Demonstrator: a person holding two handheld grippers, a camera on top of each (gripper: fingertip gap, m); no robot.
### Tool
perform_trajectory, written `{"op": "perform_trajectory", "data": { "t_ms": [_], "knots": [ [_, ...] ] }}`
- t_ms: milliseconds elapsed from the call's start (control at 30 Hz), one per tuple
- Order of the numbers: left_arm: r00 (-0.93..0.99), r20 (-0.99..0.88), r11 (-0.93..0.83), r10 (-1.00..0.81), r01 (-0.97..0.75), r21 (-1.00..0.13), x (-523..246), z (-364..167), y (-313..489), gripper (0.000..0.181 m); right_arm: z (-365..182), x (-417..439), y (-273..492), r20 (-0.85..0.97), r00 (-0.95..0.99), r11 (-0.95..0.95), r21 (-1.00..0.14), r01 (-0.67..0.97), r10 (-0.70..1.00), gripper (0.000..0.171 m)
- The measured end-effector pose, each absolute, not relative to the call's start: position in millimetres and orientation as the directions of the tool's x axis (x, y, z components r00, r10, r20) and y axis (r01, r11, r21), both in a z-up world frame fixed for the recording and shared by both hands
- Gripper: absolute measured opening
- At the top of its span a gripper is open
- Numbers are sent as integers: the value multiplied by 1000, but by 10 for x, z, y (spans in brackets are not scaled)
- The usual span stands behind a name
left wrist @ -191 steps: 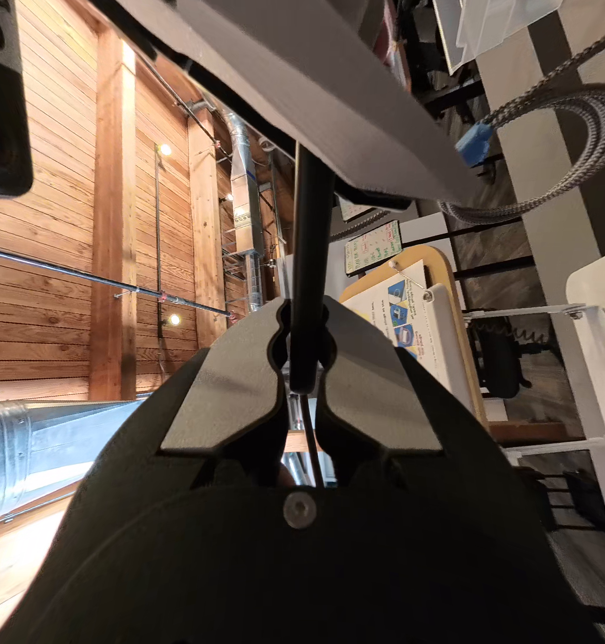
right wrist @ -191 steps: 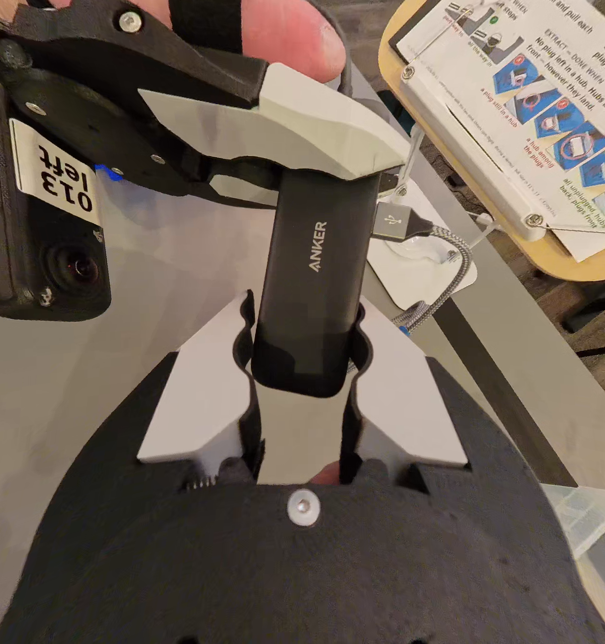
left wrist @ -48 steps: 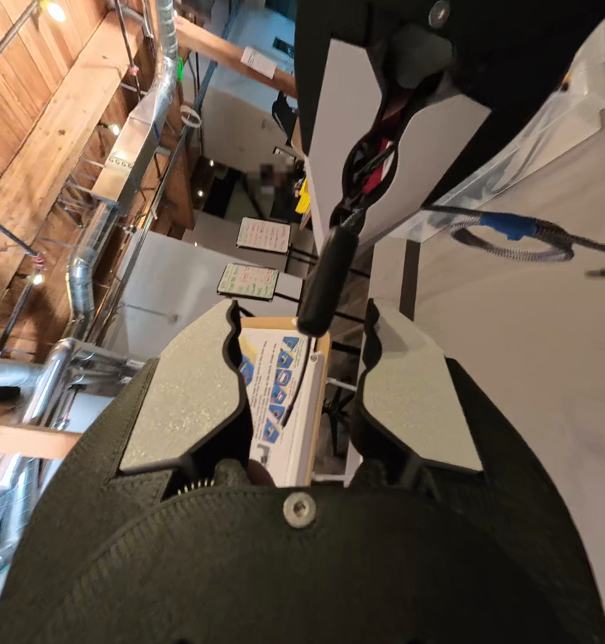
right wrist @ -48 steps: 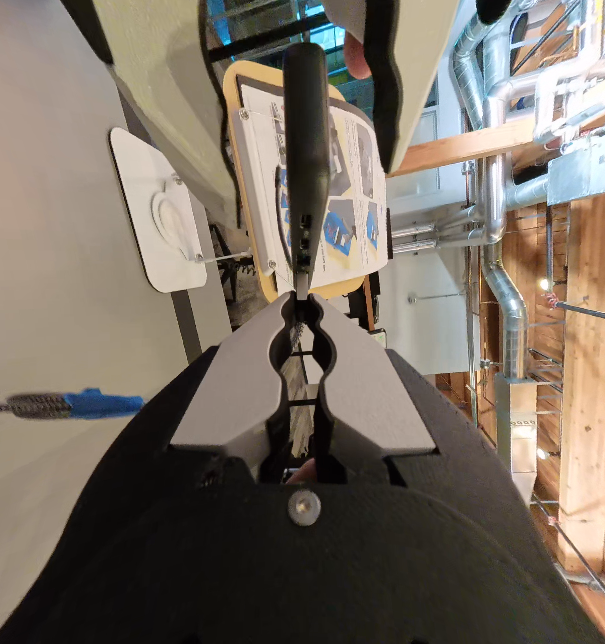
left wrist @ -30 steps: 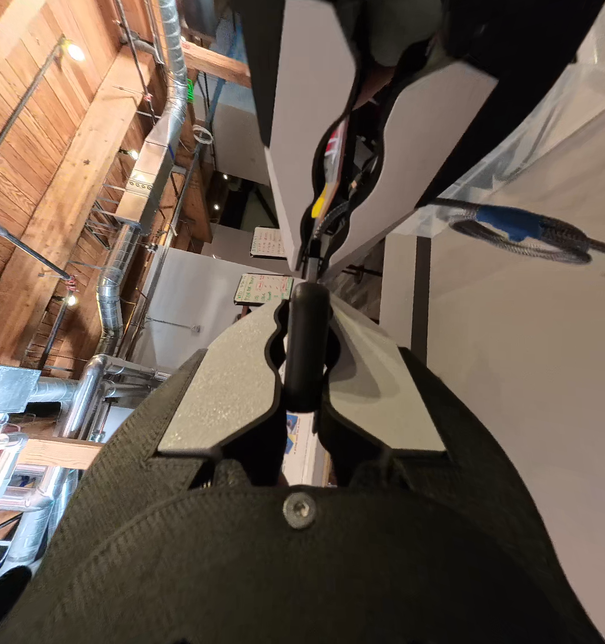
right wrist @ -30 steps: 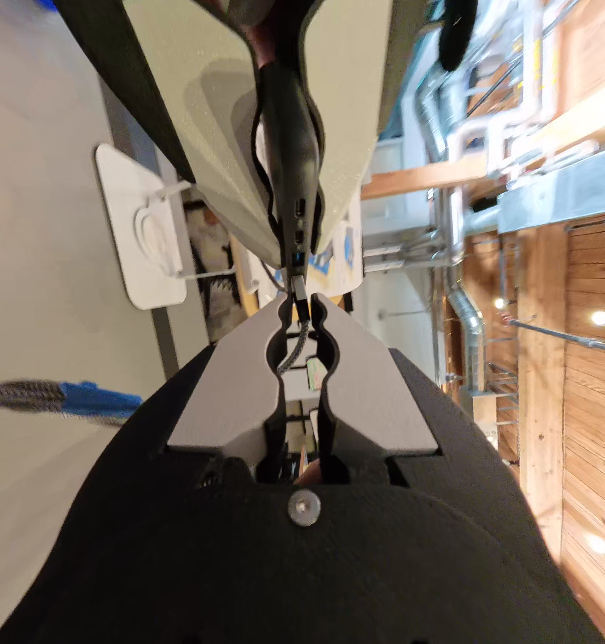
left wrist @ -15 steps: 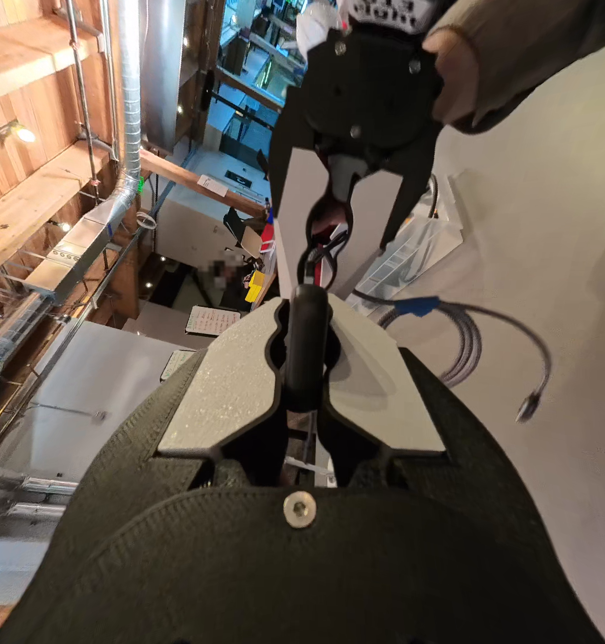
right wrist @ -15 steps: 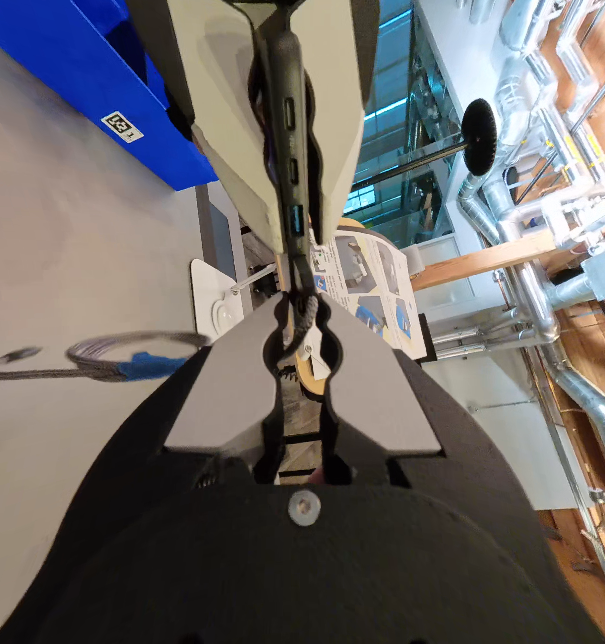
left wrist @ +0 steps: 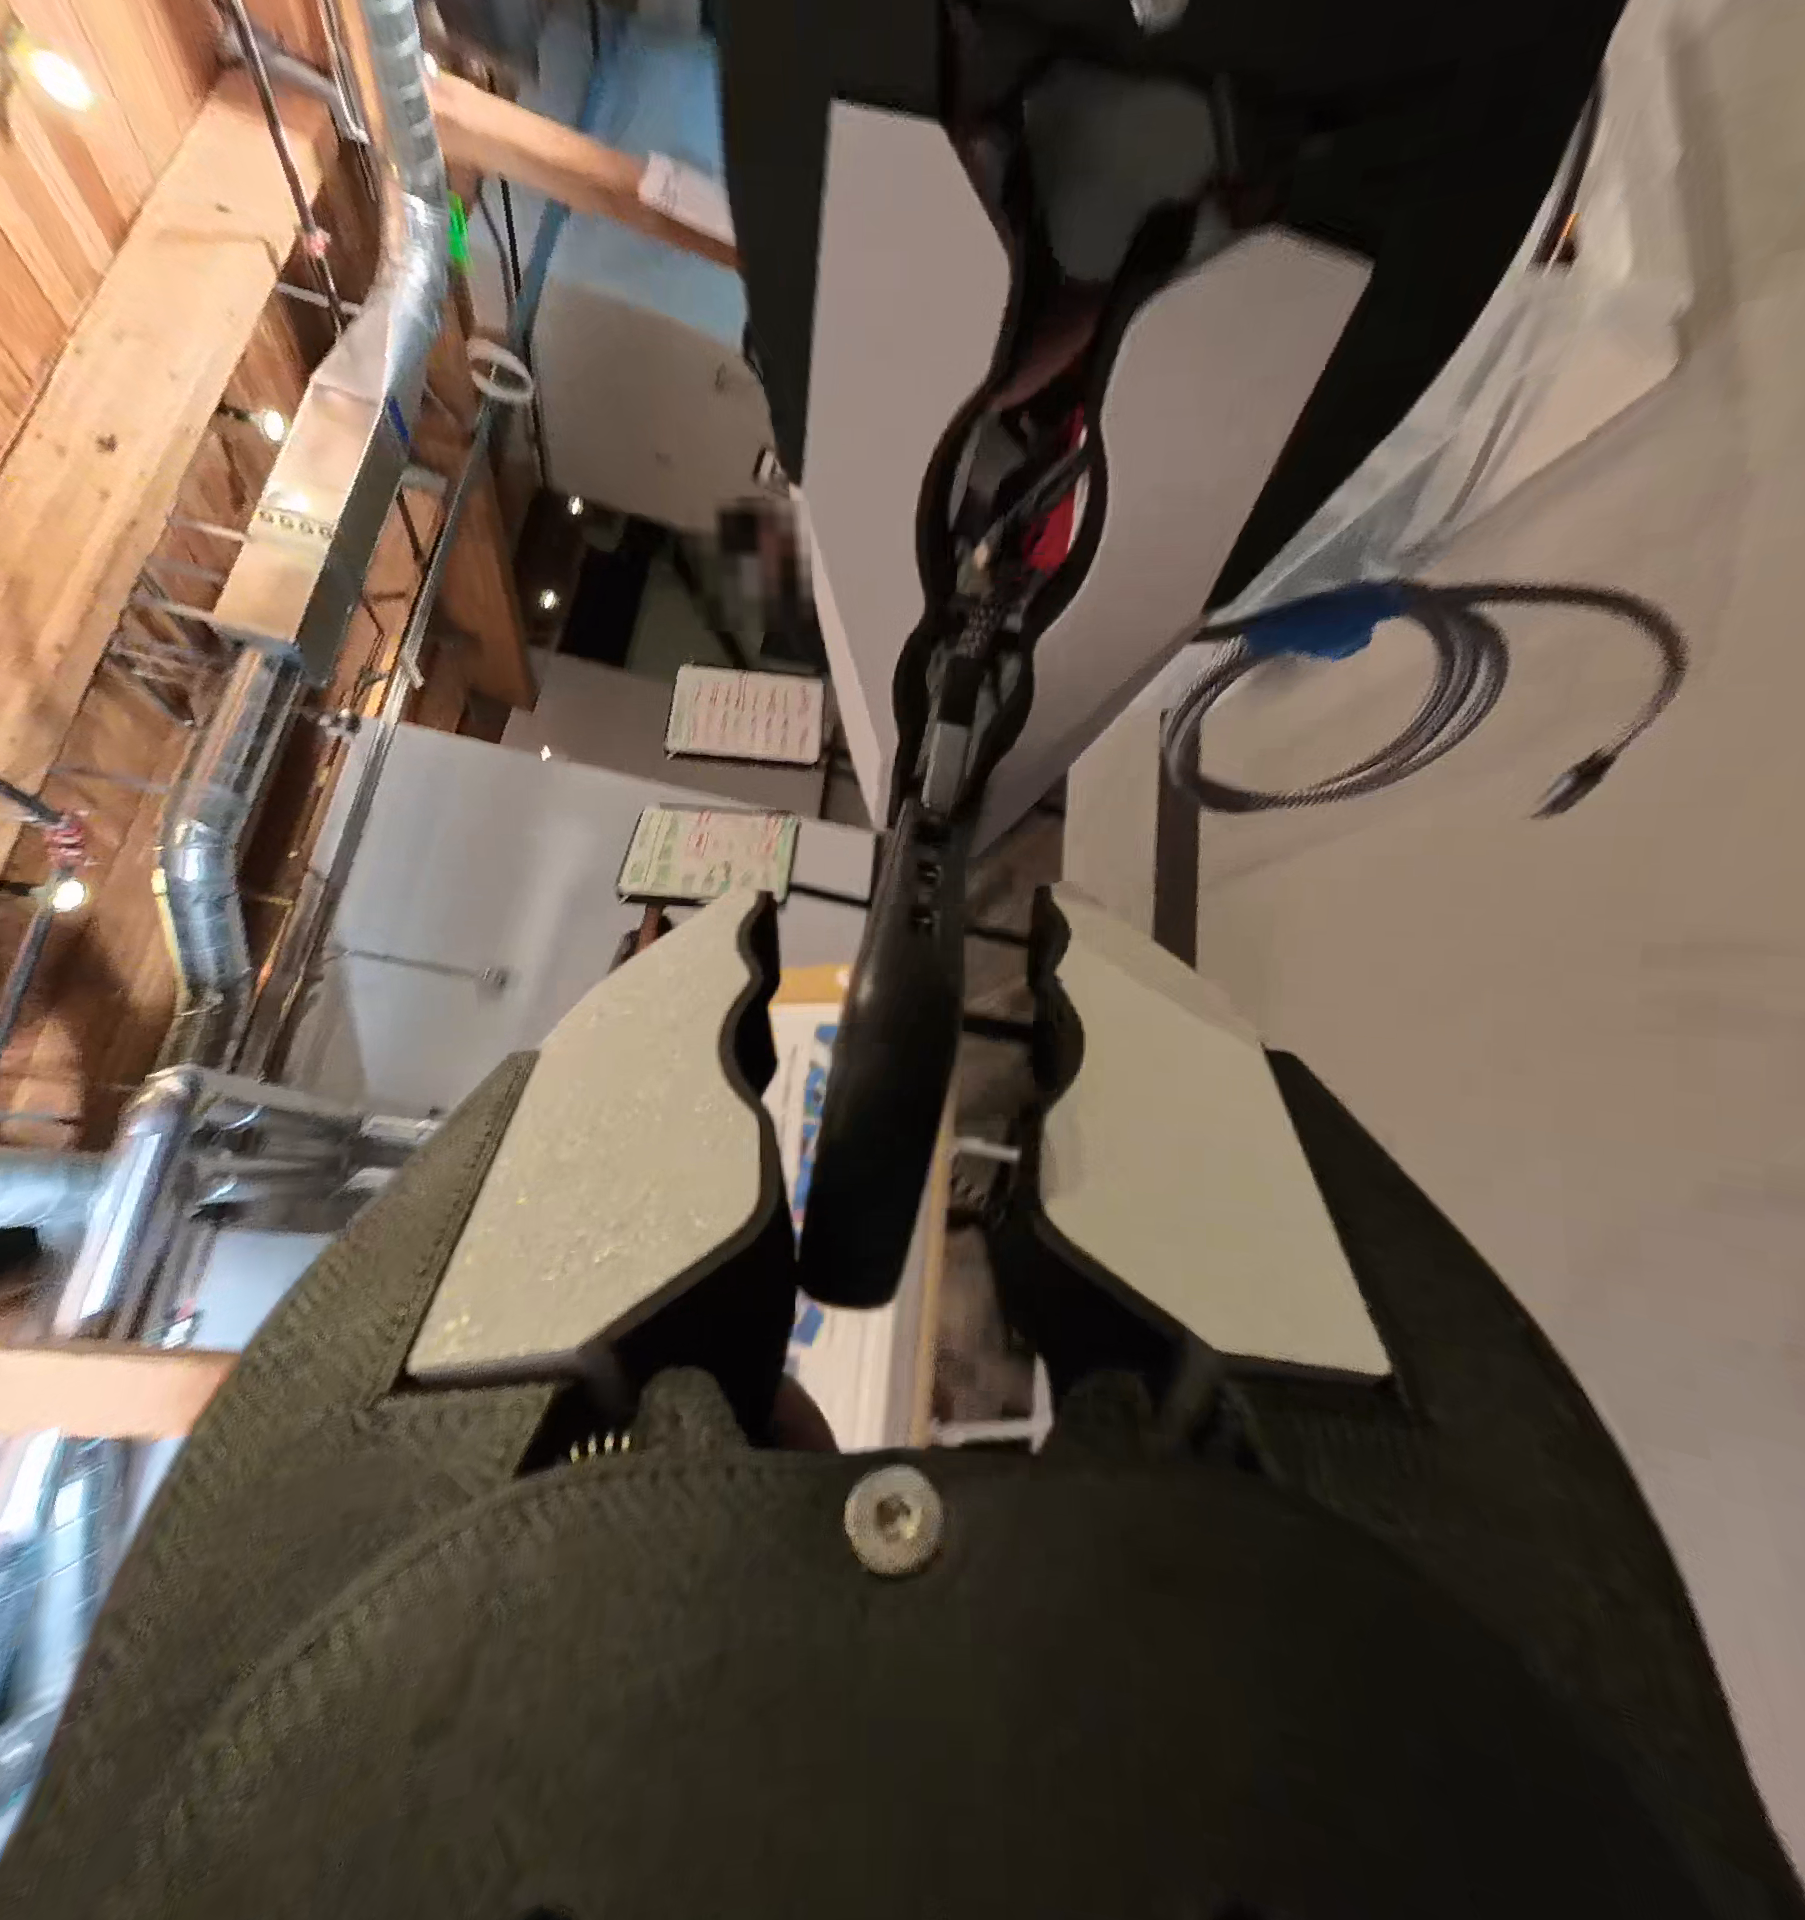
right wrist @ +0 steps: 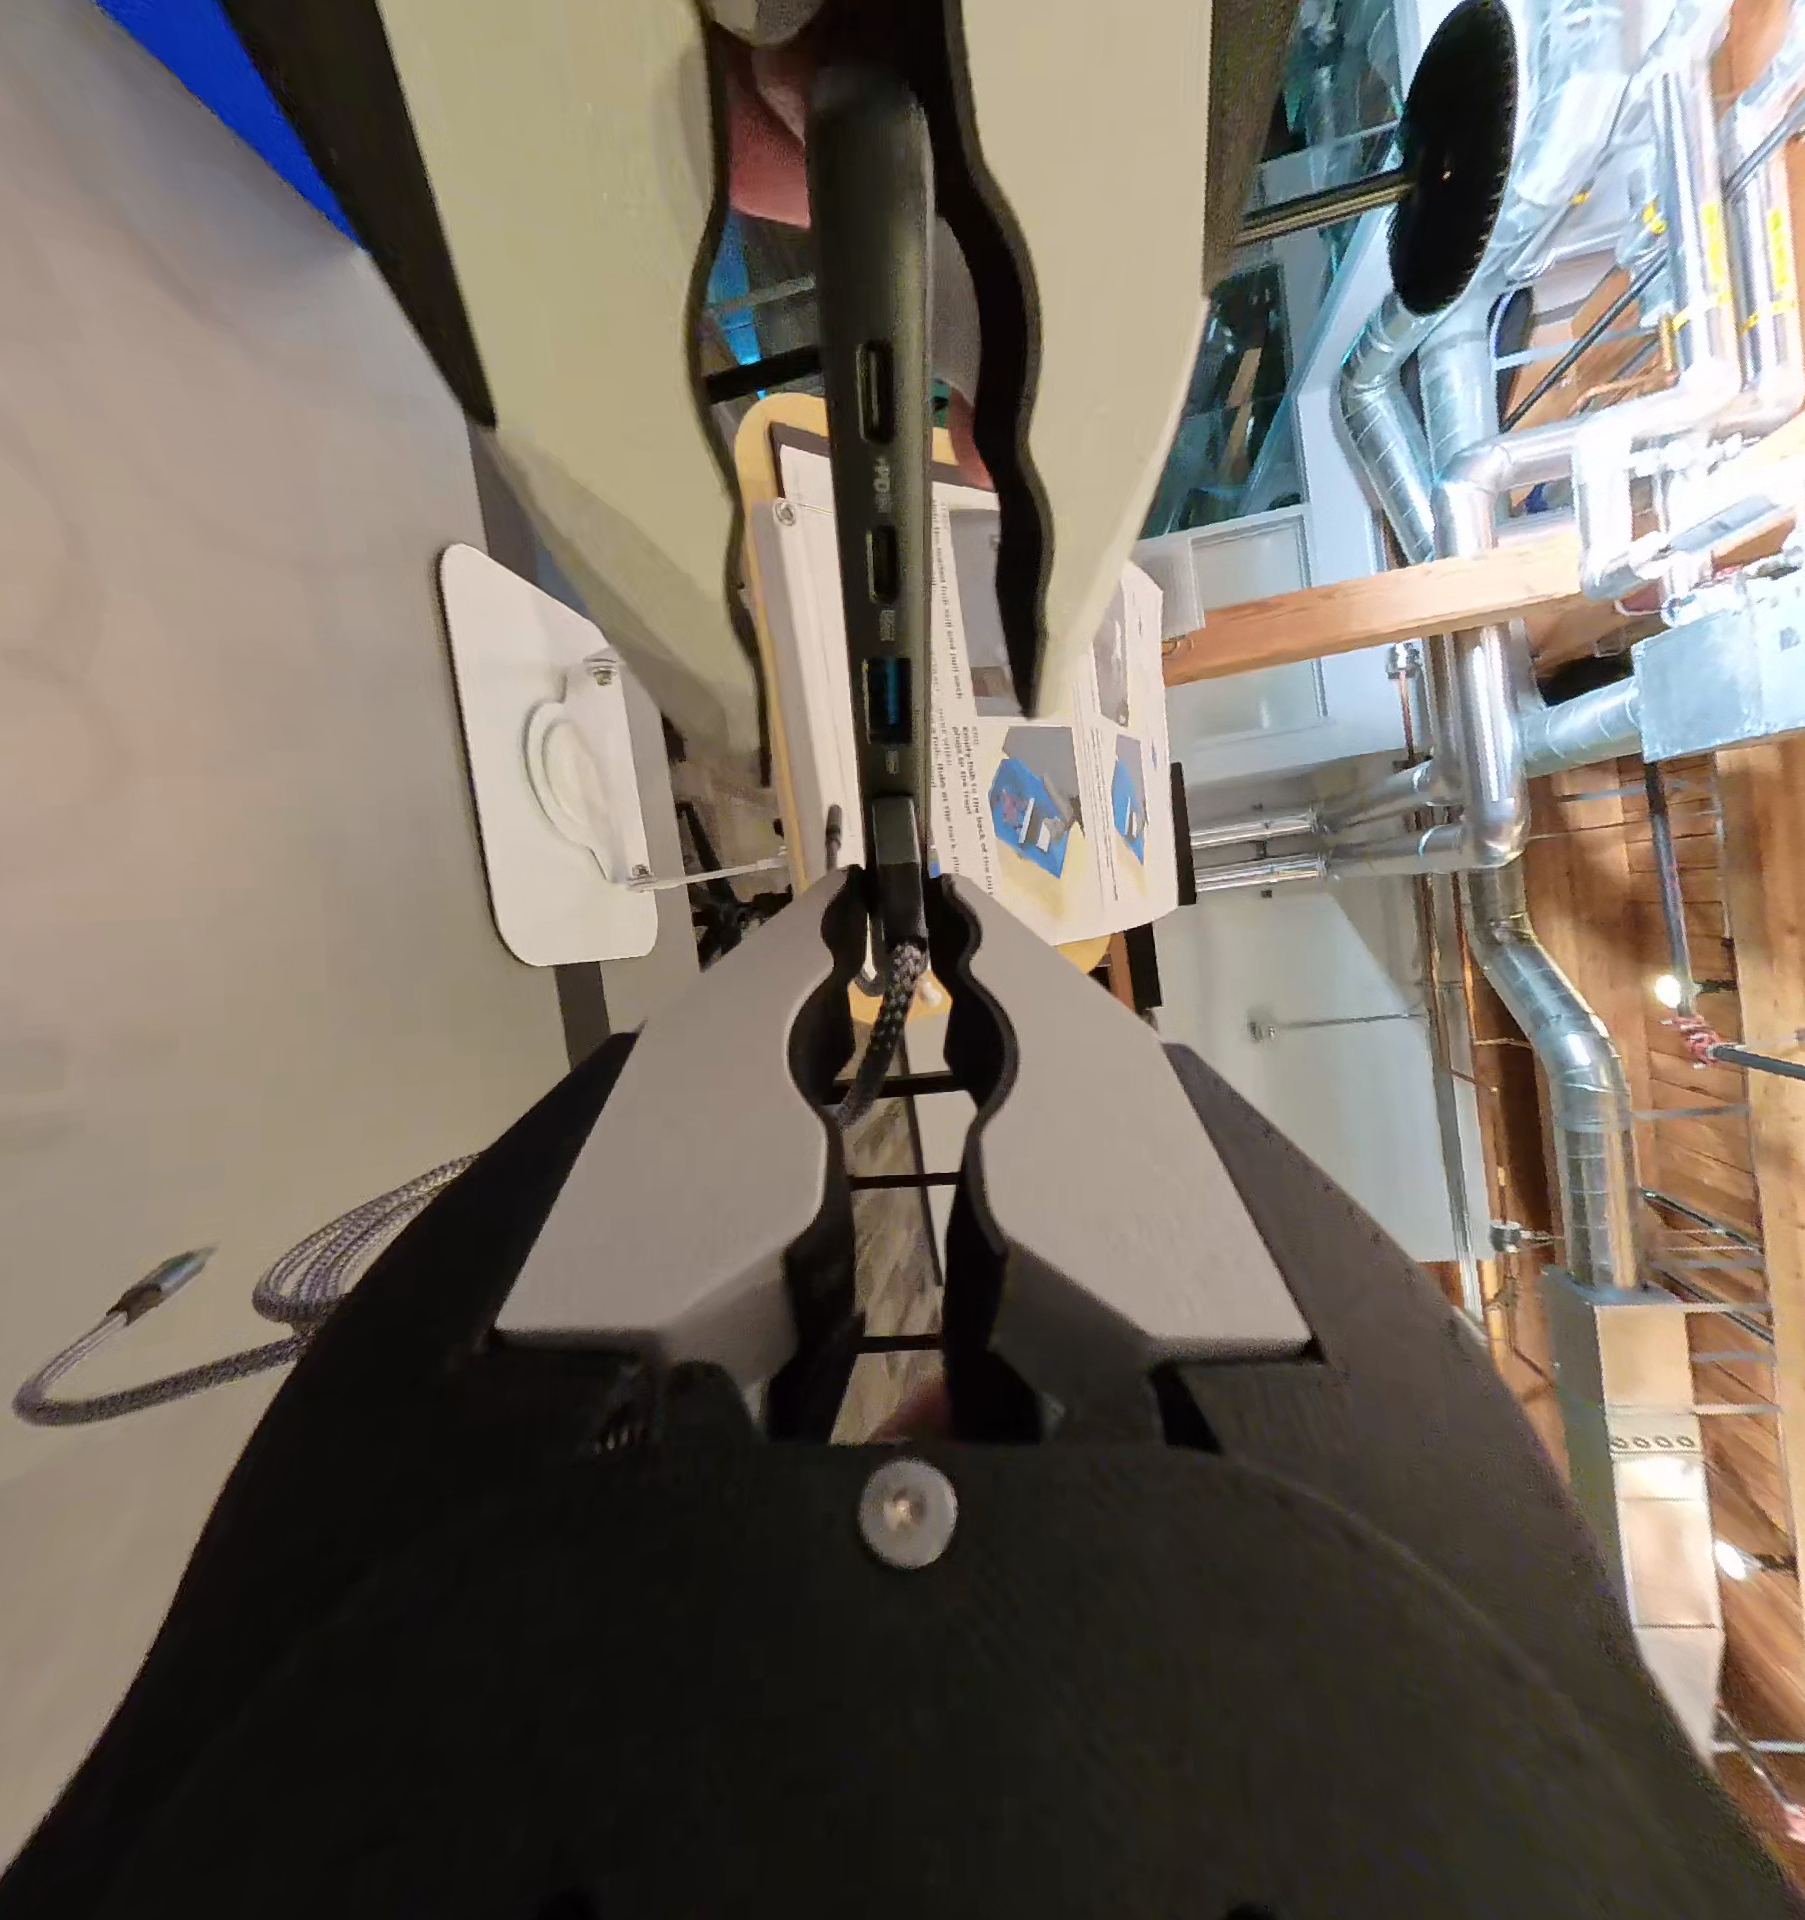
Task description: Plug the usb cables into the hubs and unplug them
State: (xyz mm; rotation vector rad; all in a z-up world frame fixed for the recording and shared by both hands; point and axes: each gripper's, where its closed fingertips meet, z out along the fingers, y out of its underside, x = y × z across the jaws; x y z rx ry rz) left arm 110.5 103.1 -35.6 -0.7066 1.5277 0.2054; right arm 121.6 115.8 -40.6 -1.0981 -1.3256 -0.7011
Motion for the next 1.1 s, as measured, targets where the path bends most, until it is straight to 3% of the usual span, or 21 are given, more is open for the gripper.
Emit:
{"op": "perform_trajectory", "data": {
  "t_ms": [100,200,433,500,567,667,900,1100],
  "knots": [
    [60,-970,778,-236,-587,-225,1103,-358,1087,27,-432,1193,1148,969,150,361,-214,908,195,9],
    [9,-986,776,-169,-615,-139,1120,-418,1088,22,-470,1201,1149,966,137,331,-205,921,217,9],
    [27,-986,768,-164,-623,-145,1107,-427,1139,21,-436,1221,1143,965,149,340,-218,915,217,9],
    [49,-985,766,-163,-624,-158,1098,-394,1151,21,-392,1220,1131,952,195,352,-271,896,237,11],
    [73,-989,767,-125,-626,-143,1079,-349,1190,21,-313,1239,1097,934,251,364,-333,870,254,26],
    [117,-984,757,-131,-629,-176,1039,-303,1261,21,-241,1292,1056,859,372,353,-490,797,351,32],
    [139,-986,740,-96,-653,-165,945,-294,1471,21,-196,1269,981,466,598,217,-870,442,652,39],
    [130,-991,732,-33,-672,-112,904,-359,1537,21,-393,1107,1161,182,626,48,-973,226,758,43]
  ]
}}
